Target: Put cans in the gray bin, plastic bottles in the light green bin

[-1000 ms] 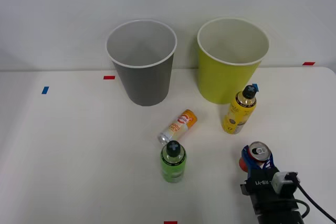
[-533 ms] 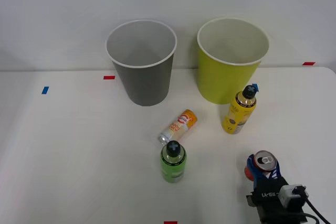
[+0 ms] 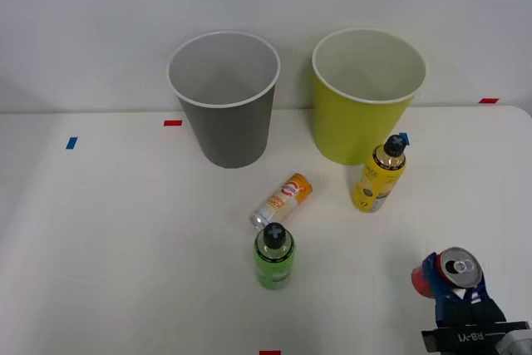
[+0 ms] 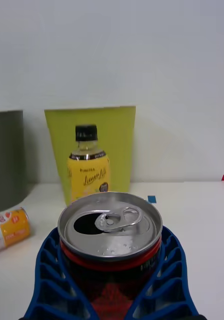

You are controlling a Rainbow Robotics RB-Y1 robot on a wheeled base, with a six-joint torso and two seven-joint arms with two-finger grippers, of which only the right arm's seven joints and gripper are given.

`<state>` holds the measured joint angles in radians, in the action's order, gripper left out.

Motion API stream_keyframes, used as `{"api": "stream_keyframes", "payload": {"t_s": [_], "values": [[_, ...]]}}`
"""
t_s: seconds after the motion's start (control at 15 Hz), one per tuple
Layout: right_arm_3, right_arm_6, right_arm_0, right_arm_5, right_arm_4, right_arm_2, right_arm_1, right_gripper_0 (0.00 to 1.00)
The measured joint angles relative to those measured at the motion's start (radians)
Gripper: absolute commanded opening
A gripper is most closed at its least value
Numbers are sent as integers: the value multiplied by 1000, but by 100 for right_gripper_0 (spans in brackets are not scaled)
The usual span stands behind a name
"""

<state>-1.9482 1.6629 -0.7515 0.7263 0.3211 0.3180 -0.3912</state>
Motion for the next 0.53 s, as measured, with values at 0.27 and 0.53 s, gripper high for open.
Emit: {"api": "stream_keyframes", "payload": {"t_s": [0.27,0.53], "values": [[-250,-117,-68,-133,12,-13,-59,0],[-380,-179,-38,-247,26,-15,-82,0]]}}
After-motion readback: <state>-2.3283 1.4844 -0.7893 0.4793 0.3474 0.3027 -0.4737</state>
